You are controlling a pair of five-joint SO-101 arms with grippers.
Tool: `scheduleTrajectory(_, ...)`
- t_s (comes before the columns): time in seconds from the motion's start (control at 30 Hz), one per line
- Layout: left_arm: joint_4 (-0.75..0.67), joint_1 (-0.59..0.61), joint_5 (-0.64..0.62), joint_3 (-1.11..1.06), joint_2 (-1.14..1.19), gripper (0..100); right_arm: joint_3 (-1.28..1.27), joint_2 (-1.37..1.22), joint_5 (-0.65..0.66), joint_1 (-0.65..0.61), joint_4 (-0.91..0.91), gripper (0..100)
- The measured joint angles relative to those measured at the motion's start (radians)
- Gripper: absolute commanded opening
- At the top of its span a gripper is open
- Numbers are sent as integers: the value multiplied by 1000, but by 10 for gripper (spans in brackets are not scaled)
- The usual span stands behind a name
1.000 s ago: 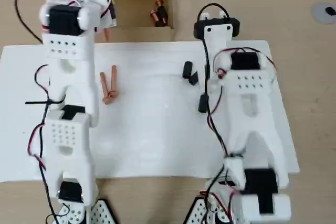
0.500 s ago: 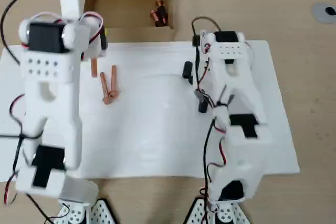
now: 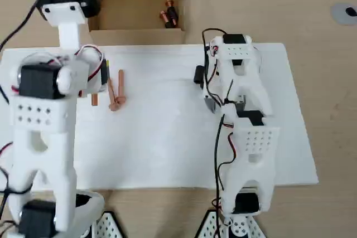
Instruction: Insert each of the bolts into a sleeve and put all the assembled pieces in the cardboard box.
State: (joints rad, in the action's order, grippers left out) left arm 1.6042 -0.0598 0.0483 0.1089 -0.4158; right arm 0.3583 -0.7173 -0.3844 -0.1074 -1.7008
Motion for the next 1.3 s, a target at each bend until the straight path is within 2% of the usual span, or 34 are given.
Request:
scheduleTrajectory(0.23, -17, 0, 61, -68, -158, 9, 28, -14, 0, 5, -17, 114)
scheduleTrajectory(0.53, -17, 0, 64, -94, -235, 8, 98, -29, 28, 9, -75, 85)
scheduleTrajectory(0.67, -17, 0, 64, -95, -235, 8, 97, -3, 58, 12, -78, 25)
scheduleTrajectory(1.3, -11, 2, 64, -95, -236, 7, 77, 569, 140, -3, -75, 21)
